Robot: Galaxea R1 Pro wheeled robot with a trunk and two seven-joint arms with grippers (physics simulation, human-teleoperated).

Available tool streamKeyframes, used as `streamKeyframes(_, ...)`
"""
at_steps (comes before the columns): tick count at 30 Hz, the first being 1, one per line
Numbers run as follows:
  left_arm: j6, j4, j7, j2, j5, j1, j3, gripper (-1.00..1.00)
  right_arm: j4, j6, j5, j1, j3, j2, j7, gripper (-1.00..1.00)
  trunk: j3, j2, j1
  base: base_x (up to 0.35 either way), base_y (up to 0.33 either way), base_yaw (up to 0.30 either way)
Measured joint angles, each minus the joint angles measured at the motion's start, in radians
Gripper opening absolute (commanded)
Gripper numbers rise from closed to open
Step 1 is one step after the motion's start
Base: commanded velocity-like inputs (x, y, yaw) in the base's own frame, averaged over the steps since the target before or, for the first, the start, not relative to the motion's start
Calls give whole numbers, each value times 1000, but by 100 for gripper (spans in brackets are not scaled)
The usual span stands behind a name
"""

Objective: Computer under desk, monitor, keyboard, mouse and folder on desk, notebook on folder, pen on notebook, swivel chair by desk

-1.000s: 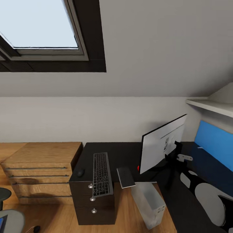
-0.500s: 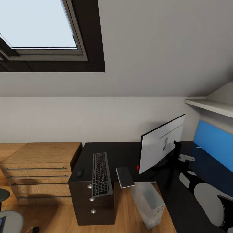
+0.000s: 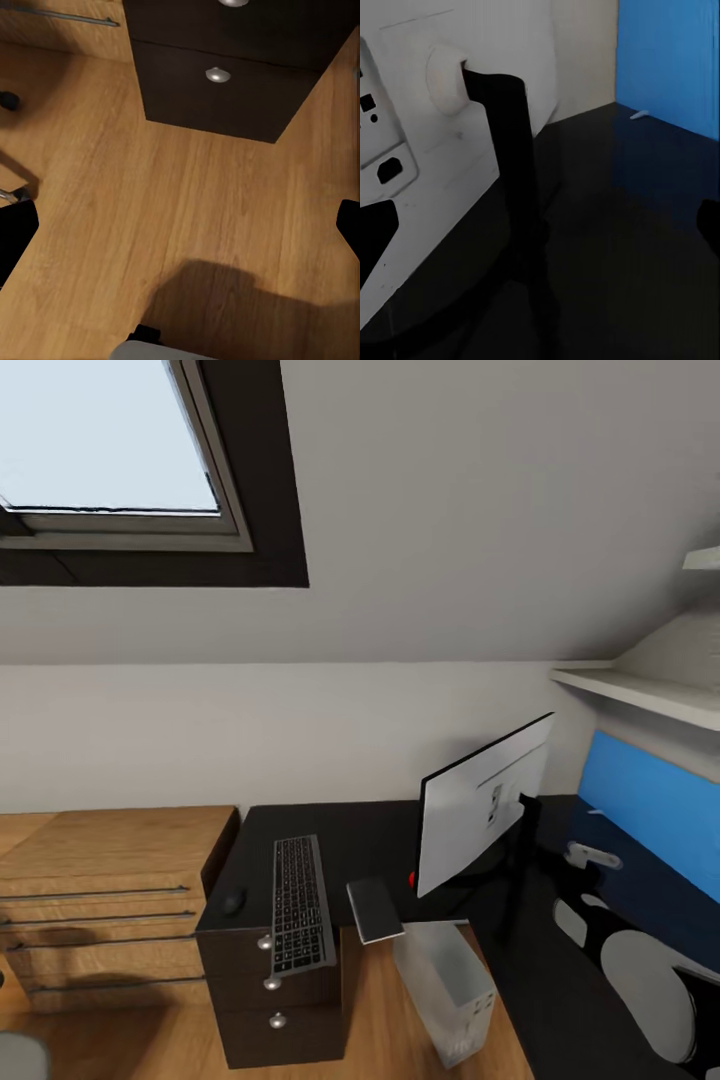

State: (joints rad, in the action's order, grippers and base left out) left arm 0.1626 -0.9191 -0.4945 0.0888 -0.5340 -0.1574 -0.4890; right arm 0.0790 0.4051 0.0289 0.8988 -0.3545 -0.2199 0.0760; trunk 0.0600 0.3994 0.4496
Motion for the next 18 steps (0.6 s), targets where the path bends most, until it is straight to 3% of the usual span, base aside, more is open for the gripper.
streamKeyframes(6,57,-18,1,1,0,0,1,100,-13,1,12,0,3,-3,34,100,3,0,0,0,0,-65)
streamKeyframes(9,83,-81,3,10,0,0,3,100,-17,1,17,0,3,-2,38,100,5,0,0,0,0,-17)
streamKeyframes(13,94,-192,3,64,-4,-2,0,100,-20,1,20,-1,3,1,45,100,6,0,0,0,0,-6)
streamKeyframes(17,99,-359,0,157,-17,-10,-3,100,-23,0,27,0,9,8,51,100,7,0,0,0,0,-1)
streamKeyframes(18,100,-395,-1,178,-32,-21,-4,100,-25,0,45,0,14,17,51,100,7,0,0,0,0,0)
